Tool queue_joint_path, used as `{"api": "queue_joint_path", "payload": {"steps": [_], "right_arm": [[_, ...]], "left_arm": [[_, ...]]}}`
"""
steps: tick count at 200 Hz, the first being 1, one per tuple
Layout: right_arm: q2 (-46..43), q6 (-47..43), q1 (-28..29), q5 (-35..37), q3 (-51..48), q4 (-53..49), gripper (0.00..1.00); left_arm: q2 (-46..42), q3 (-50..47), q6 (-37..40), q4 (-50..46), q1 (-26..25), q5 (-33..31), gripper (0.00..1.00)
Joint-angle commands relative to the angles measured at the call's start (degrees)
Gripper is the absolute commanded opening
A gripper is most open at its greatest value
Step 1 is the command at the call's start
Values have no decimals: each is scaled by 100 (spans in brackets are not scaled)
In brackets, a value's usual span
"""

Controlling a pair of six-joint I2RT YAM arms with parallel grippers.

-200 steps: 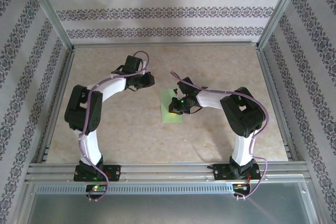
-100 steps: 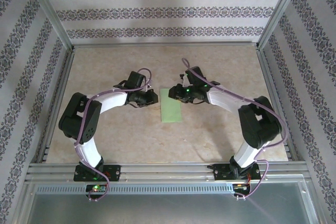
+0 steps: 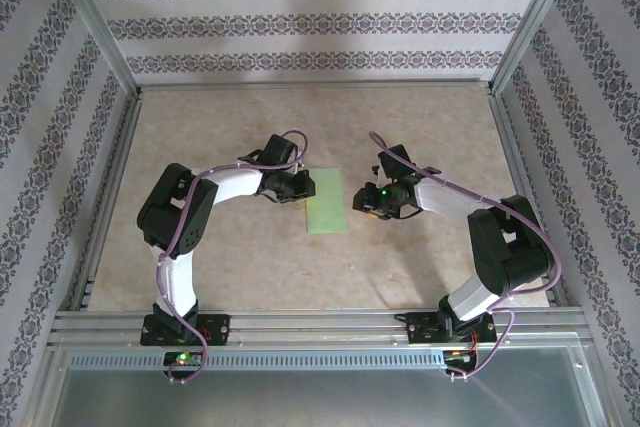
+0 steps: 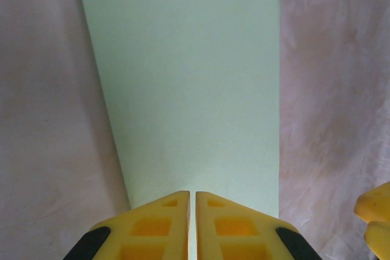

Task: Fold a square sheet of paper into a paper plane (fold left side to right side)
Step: Fold the triangle a second time at the center of the table.

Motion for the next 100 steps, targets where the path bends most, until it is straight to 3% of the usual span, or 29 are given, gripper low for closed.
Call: {"api": "queue_joint_path", "payload": {"steps": [1,100], "right_arm": [[-120,-107,19,90,-32,-157,37],[430,228,208,-427,404,-527,34]], "left_arm": [[84,100,155,-372,-49,-268,12],[216,-102,270,-436,-53,-419,12]]}}
